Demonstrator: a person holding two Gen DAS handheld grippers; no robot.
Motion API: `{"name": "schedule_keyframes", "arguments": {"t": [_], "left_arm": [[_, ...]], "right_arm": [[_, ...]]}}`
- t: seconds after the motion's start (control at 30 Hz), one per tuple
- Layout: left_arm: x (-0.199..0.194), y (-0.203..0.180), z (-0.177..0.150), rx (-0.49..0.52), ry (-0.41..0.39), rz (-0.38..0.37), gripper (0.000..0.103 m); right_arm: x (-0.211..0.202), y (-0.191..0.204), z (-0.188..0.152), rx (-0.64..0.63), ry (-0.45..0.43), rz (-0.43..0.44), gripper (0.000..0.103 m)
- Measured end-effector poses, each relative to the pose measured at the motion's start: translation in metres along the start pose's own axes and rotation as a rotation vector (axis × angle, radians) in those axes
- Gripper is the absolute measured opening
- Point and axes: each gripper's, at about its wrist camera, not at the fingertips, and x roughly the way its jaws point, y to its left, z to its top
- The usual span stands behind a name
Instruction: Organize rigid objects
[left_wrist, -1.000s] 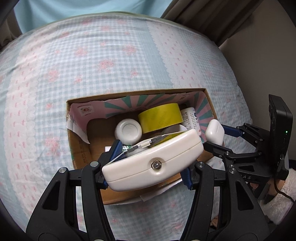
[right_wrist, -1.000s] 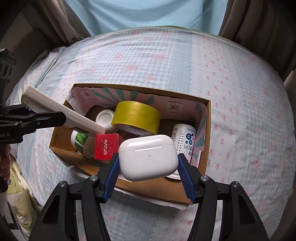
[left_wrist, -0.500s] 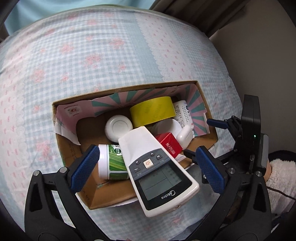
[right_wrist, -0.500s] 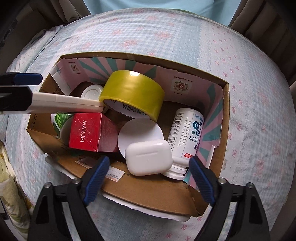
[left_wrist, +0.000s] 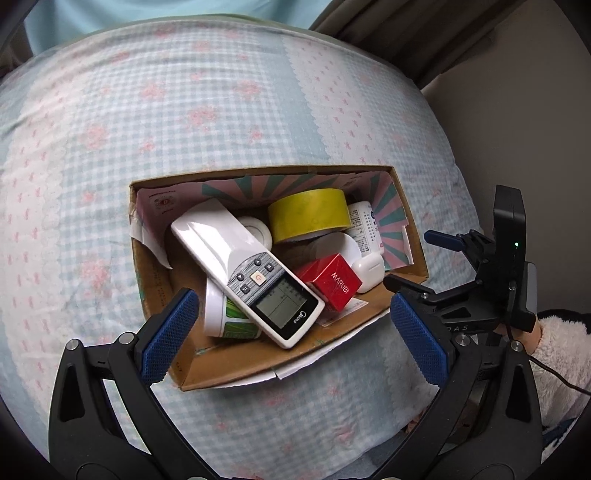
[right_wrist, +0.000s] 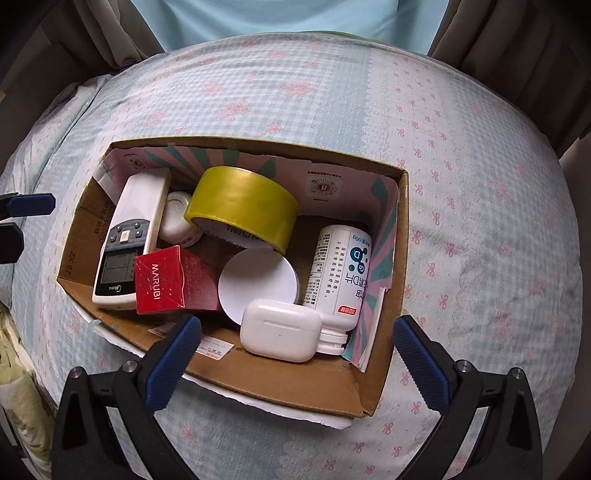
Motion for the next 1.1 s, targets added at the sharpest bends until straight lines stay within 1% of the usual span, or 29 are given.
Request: {"name": "schedule_keyframes", "arguments": {"t": [0.17, 0.27, 0.37, 0.5, 0.63, 0.77, 0.93, 1.1], "left_arm": [[-0.015, -0.007, -0.002, 0.010, -0.025, 0.023, 0.103], [-0.034, -0.017, -0.004, 0.017, -0.060, 0.038, 0.103], [-0.060, -0.033, -0.007, 0.022, -0.107, 0.061, 0.103], [-0.108, -0.060, -0.011, 0.014, -0.201, 0.097, 0.103], [-0.161, -0.099, -0.015, 0.012, -0.304, 0.130, 0.103], [-0.216, -0.143, -0.022, 0.022, -0.421, 0.180, 0.103], [-0.270, -0.197, -0.036, 0.028, -0.557, 0.279, 0.103], [-0.294, -0.243, -0.060, 0.050, -0.643, 0.394, 0.103]], "right_arm": [[-0.013, -0.003, -0.002, 0.012, -0.007, 0.012, 0.103], [-0.027, -0.005, -0.004, 0.032, -0.009, 0.029, 0.103], [-0.053, -0.006, -0.005, 0.045, -0.036, 0.032, 0.103], [-0.109, -0.007, -0.006, 0.051, -0.108, 0.016, 0.103], [-0.181, -0.011, -0.008, 0.068, -0.218, -0.007, 0.103], [-0.252, -0.017, -0.012, 0.085, -0.326, -0.046, 0.103], [-0.331, -0.021, -0.024, 0.101, -0.451, -0.100, 0.103], [-0.384, -0.028, -0.048, 0.173, -0.522, -0.130, 0.103]]}}
